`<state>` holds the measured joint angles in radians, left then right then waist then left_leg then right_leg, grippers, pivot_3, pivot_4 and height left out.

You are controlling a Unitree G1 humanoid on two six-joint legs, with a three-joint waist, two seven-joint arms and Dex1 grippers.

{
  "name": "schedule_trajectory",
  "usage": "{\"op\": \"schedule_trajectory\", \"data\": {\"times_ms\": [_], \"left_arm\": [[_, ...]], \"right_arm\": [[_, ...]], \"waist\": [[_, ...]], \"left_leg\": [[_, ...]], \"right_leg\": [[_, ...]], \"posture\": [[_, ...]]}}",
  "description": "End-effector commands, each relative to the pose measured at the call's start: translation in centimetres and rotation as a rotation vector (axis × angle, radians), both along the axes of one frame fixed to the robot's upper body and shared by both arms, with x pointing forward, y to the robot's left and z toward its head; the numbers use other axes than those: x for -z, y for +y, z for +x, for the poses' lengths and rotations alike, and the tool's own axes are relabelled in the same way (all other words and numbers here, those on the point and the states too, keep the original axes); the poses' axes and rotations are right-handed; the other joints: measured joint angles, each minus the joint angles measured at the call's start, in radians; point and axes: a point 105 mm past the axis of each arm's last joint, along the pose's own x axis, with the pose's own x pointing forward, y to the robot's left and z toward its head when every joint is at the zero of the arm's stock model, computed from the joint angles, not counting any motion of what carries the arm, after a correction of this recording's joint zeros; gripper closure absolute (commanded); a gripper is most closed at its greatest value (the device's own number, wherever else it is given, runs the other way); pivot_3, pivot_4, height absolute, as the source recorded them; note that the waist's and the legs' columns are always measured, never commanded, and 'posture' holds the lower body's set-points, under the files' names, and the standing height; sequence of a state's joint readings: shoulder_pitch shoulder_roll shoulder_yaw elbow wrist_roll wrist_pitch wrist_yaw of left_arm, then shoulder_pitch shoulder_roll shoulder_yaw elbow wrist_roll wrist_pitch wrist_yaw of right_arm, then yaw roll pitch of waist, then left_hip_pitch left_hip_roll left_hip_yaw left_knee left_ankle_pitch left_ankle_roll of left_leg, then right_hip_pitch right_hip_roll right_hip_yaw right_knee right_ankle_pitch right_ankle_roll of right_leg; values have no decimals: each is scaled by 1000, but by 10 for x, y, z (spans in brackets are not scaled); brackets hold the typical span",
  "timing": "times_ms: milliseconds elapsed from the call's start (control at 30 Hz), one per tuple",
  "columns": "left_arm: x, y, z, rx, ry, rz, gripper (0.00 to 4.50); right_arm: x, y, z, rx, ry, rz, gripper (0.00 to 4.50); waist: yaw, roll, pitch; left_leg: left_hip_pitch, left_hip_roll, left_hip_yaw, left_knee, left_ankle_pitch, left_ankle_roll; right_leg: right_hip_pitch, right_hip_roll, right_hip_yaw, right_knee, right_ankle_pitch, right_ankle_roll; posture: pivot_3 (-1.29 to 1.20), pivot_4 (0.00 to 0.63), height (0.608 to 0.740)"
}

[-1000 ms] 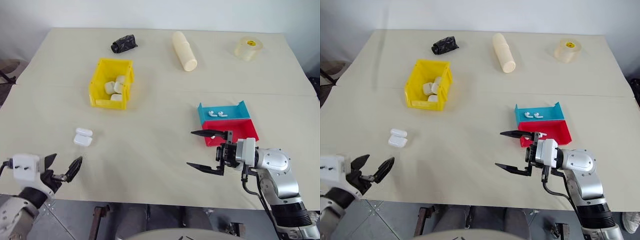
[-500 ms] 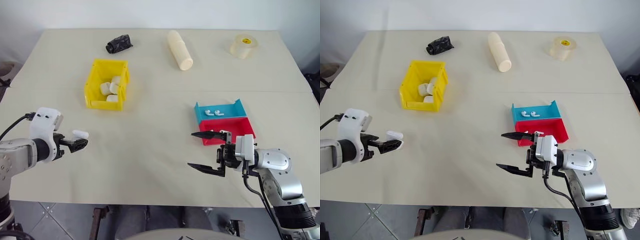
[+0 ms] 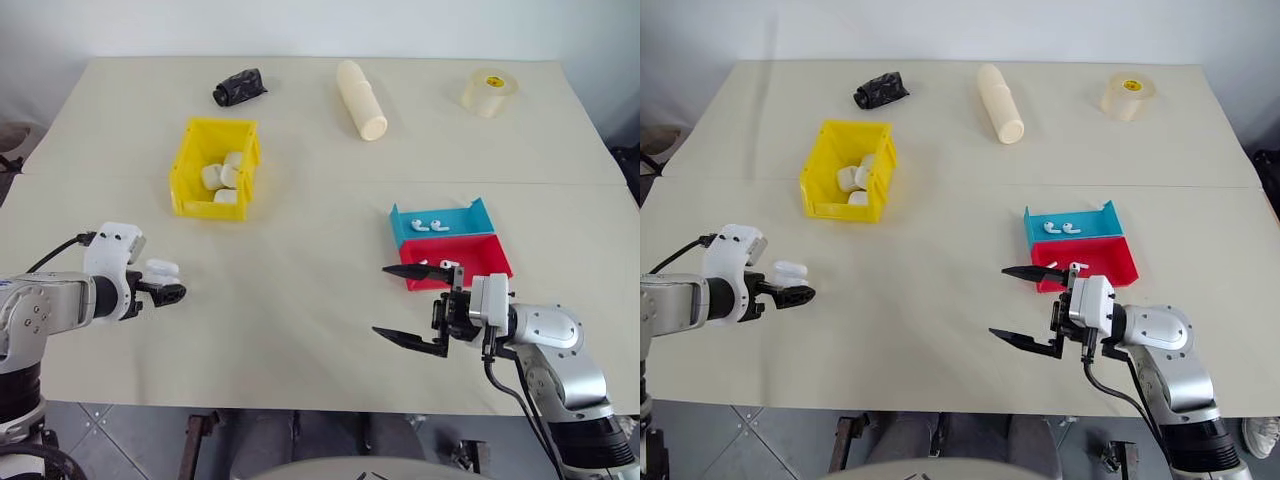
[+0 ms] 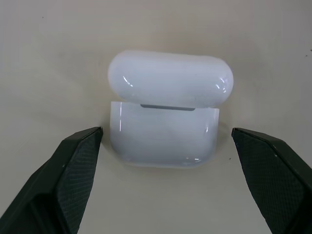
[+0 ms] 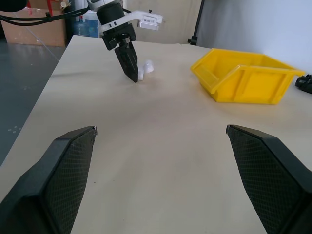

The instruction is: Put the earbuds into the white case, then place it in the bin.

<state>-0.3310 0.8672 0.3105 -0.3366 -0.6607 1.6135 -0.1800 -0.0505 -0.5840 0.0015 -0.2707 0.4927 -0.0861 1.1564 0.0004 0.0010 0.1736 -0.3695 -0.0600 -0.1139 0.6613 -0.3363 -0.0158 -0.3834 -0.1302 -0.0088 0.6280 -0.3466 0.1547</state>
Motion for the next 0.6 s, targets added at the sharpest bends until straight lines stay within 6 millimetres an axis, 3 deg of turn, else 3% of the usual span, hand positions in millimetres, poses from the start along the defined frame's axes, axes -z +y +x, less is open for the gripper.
{"op": "schedule_trajectory", "data": {"times_ms": [33, 167, 267, 400, 533, 600], "left_arm": [[4, -4, 3, 7, 9, -4, 0], [8, -8, 3, 19, 20, 4, 0], [10, -6, 1, 16, 27, 6, 583], [10, -4, -4, 18, 32, 6, 1701], [4, -9, -5, 47, -30, -48, 1702], [-10, -20, 0, 120, -161, -106, 1702]], "right_arm": [[-8, 3, -5, -7, -39, 10, 48], [-8, 3, -5, 0, -38, 9, 48], [-8, 3, -4, 4, -39, 10, 0], [-7, 3, -3, 6, -38, 9, 0], [-7, 2, -2, 13, -38, 5, 0], [-6, -1, -1, 23, -37, -2, 0]], "waist": [[2, 0, 0], [5, 1, -1], [5, 2, -1], [3, 2, -1], [-1, 2, -1], [-1, 2, -1]], "left_leg": [[0, 0, 0, 0, 0, 0], [0, -1, 0, 0, 0, 0], [0, -1, 0, 1, 0, 0], [0, -1, 0, 1, 0, 0], [0, -1, 0, 0, 0, 0], [0, 0, 1, 0, 0, 0]], "right_leg": [[0, 0, 0, 0, 0, 0], [0, 0, 0, 0, 0, 0], [0, 0, 0, 0, 0, 0], [0, -1, 1, 0, 0, 0], [0, 0, 1, 0, 0, 0], [0, 0, 1, 0, 0, 0]], "posture": [[0, 150, 740], [0, 150, 740], [0, 150, 740], [0, 150, 740], [0, 150, 740], [0, 150, 740]]}}
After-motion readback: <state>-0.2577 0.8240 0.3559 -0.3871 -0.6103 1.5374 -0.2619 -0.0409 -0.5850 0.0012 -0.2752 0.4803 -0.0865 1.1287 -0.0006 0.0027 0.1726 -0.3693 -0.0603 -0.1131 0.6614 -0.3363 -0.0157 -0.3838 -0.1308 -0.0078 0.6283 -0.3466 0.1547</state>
